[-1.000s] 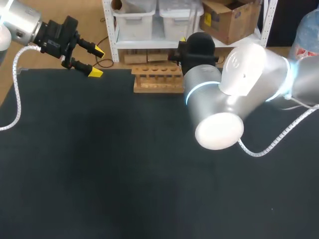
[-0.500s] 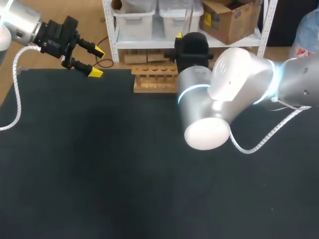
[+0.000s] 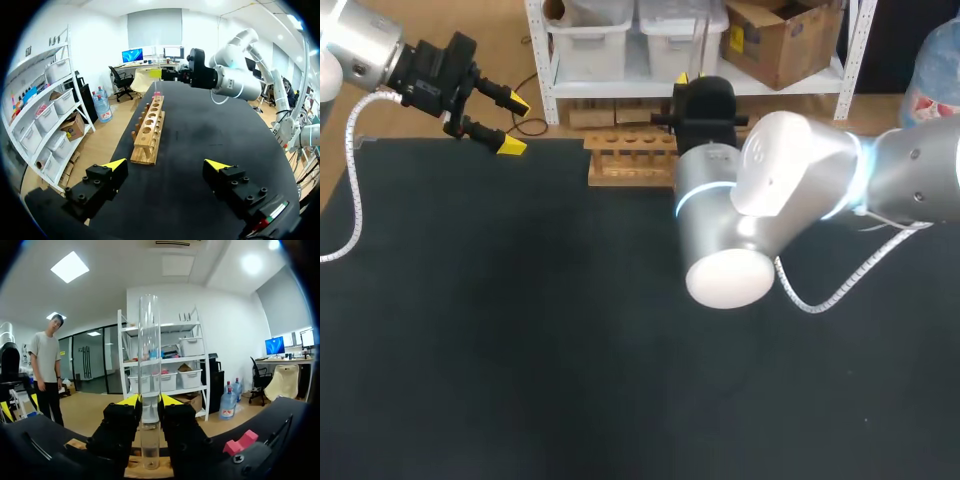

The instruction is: Grasp the test tube, adjust it, and insert it.

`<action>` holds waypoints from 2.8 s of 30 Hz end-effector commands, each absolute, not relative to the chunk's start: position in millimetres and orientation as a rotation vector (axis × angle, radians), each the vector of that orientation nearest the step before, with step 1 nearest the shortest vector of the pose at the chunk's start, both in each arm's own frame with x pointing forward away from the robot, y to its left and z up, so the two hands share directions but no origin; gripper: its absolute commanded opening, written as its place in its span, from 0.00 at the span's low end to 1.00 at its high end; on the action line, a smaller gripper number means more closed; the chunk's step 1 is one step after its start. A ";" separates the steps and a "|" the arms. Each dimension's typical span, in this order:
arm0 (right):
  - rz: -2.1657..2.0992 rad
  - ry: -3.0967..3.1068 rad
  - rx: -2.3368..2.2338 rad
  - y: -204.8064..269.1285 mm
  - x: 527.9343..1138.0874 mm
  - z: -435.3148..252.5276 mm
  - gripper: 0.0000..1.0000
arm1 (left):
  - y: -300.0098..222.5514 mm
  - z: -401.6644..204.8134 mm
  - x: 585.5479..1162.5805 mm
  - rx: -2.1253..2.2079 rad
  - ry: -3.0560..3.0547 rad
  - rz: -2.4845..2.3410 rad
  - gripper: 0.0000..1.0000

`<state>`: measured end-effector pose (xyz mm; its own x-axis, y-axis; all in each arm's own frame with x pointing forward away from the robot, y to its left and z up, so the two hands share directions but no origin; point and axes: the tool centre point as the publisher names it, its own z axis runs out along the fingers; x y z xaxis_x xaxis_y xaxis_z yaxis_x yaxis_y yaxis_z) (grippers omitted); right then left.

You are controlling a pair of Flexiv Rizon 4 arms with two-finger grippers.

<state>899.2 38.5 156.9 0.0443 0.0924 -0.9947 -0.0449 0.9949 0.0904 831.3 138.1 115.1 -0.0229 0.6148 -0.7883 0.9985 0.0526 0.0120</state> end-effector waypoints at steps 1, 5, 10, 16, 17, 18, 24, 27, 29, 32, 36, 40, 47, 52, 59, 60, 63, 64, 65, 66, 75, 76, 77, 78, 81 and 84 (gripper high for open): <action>0.211 1.505 -0.071 36.9 905.5 152.7 0.00 | 138.0 114.5 831.1 1.629 1.706 -0.780 1.00; 0.214 1.507 -0.072 37.4 908.8 150.0 0.00 | 138.0 114.5 831.1 1.629 1.706 -0.780 1.00; 0.216 1.513 -0.075 38.1 911.4 147.0 0.00 | 138.0 114.5 831.1 1.629 1.706 -0.780 1.00; 0.213 1.518 -0.078 37.0 913.4 144.3 0.00 | 138.0 114.5 831.1 1.629 1.706 -0.780 1.00; 0.213 1.519 -0.079 36.6 913.7 144.0 0.00 | 138.0 114.5 831.1 1.629 1.706 -0.780 1.00; 0.212 1.520 -0.078 36.2 914.0 143.6 0.00 | 138.0 114.5 831.1 1.629 1.706 -0.780 1.00; 0.211 1.530 -0.073 34.9 914.6 139.0 0.00 | 138.0 114.5 831.1 1.629 1.706 -0.780 1.00; 0.211 1.533 -0.071 34.8 915.4 136.9 0.00 | 138.0 114.5 831.1 1.629 1.706 -0.780 1.00; 0.210 1.535 -0.070 34.8 916.2 135.3 0.00 | 138.0 114.5 831.1 1.629 1.706 -0.780 1.00; 0.211 1.538 -0.069 35.6 917.4 132.7 0.00 | 138.0 114.5 831.1 1.629 1.706 -0.780 1.00; 0.215 1.543 -0.068 37.2 917.5 128.0 0.00 | 138.0 114.5 831.1 1.629 1.706 -0.780 1.00; 0.221 1.552 -0.061 38.7 916.1 122.5 0.00 | 138.0 114.5 831.1 1.629 1.706 -0.780 1.00; 0.228 1.562 -0.052 39.2 913.4 113.7 0.00 | 138.0 114.5 831.1 1.629 1.706 -0.780 1.00; 0.230 1.572 -0.050 38.2 911.4 106.7 0.00 | 138.0 114.5 831.1 1.629 1.706 -0.780 1.00; 0.241 1.591 -0.046 40.0 908.9 96.4 0.00 | 138.0 114.5 831.1 1.629 1.706 -0.780 1.00; 0.243 1.593 -0.048 40.5 908.7 95.0 0.00 | 138.0 114.5 831.1 1.629 1.706 -0.780 1.00; 0.251 1.596 -0.060 41.6 908.2 92.1 0.00 | 138.0 114.5 831.1 1.629 1.706 -0.780 1.00; 0.253 1.596 -0.062 41.8 908.2 91.1 0.00 | 138.0 114.5 831.1 1.629 1.706 -0.780 1.00; 0.254 1.597 -0.065 41.8 908.5 89.8 0.00 | 138.0 114.5 831.1 1.629 1.706 -0.780 1.00; 0.253 1.598 -0.067 41.8 908.8 88.7 0.00 | 138.0 114.5 831.1 1.629 1.706 -0.780 1.00; 0.267 1.576 -0.087 40.9 912.6 76.5 0.00 | 138.0 114.5 831.1 1.629 1.706 -0.780 1.00; 0.269 1.569 -0.088 40.7 912.9 75.8 0.00 | 138.0 114.5 831.1 1.629 1.706 -0.780 1.00; 0.269 1.559 -0.089 40.4 913.3 75.1 0.00 | 138.0 114.5 831.1 1.629 1.706 -0.780 1.00; 0.266 1.549 -0.096 40.2 913.5 74.6 0.00 | 138.0 114.5 831.1 1.629 1.706 -0.780 1.00; 0.262 1.537 -0.105 39.9 913.7 73.3 0.00 | 138.0 114.5 831.1 1.629 1.706 -0.780 1.00; 0.259 1.534 -0.110 39.7 913.8 72.6 0.00 | 138.0 114.5 831.1 1.629 1.706 -0.780 1.00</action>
